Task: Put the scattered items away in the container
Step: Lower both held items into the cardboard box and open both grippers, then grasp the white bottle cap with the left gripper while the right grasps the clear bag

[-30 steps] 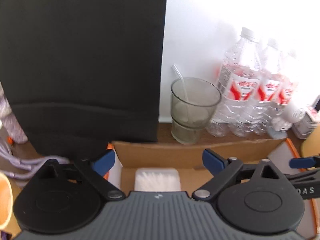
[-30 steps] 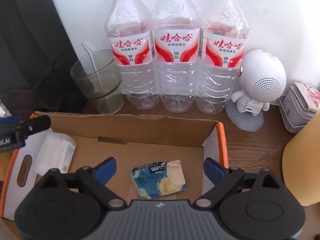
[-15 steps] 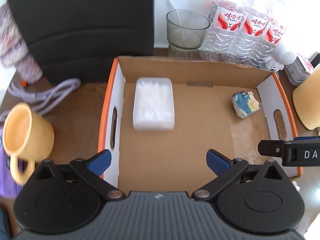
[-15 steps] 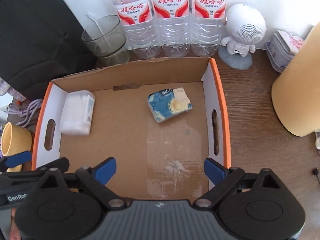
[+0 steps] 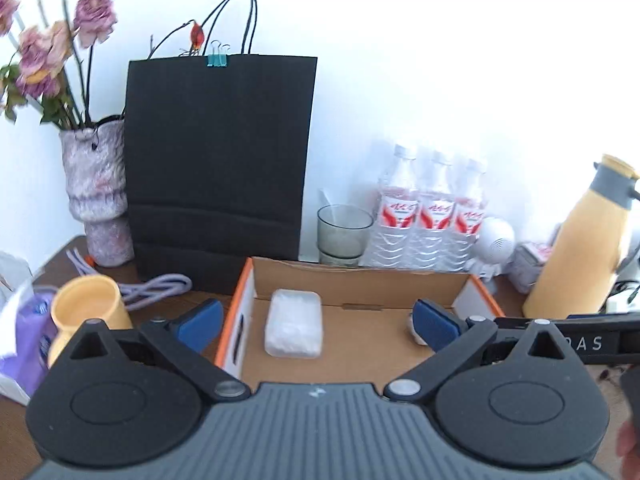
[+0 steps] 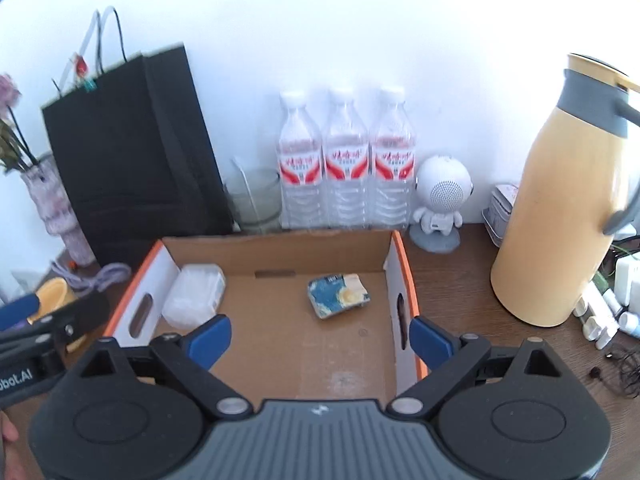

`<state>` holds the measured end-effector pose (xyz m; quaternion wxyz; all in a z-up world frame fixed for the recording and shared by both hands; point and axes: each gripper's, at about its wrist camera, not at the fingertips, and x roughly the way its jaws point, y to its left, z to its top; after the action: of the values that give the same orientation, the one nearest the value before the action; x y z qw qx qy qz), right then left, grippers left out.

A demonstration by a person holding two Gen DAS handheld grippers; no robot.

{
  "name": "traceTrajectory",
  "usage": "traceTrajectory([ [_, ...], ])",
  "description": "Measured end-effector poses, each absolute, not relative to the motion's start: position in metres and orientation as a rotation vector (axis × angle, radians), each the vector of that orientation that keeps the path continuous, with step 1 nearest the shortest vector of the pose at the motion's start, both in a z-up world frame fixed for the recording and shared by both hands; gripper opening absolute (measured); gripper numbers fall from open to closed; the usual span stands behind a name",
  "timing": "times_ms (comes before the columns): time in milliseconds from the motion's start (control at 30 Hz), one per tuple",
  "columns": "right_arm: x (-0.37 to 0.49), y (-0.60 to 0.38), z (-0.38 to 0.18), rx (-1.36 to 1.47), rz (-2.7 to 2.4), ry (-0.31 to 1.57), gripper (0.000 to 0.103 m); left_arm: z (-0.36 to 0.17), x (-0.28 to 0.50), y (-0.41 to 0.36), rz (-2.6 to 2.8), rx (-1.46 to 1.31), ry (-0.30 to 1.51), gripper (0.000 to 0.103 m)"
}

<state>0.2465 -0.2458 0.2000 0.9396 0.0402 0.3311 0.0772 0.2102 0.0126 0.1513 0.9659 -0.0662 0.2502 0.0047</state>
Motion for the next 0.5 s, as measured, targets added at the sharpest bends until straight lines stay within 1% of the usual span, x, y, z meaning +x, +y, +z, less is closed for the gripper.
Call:
traceTrajectory([
  [67,0.231,-0.25,0.195,0.119,0.188,0.597,0.096,0.146,0.201,0.013,0.012,-0.152,0.493,0.103],
  [133,0.221,-0.252,0.19,0.12,0.198,0.558,0.096,0.143,0.194,0.013,0.012,-0.15,0.486,0.103],
  [300,0.195,-0.258,0.186,0.141,0.2,0.527,0.096,0.138,0.167,0.008,0.026,-0.122,0.453,0.103],
  [400,0.161,-0.264,0.183,0.155,0.218,0.514,0.096,0.129,0.135,0.007,0.014,-0.097,0.46,0.103],
  [500,0.113,-0.264,0.172,0.091,0.213,0.508,0.097,0.116,0.091,0.007,-0.013,-0.065,0.494,0.103],
])
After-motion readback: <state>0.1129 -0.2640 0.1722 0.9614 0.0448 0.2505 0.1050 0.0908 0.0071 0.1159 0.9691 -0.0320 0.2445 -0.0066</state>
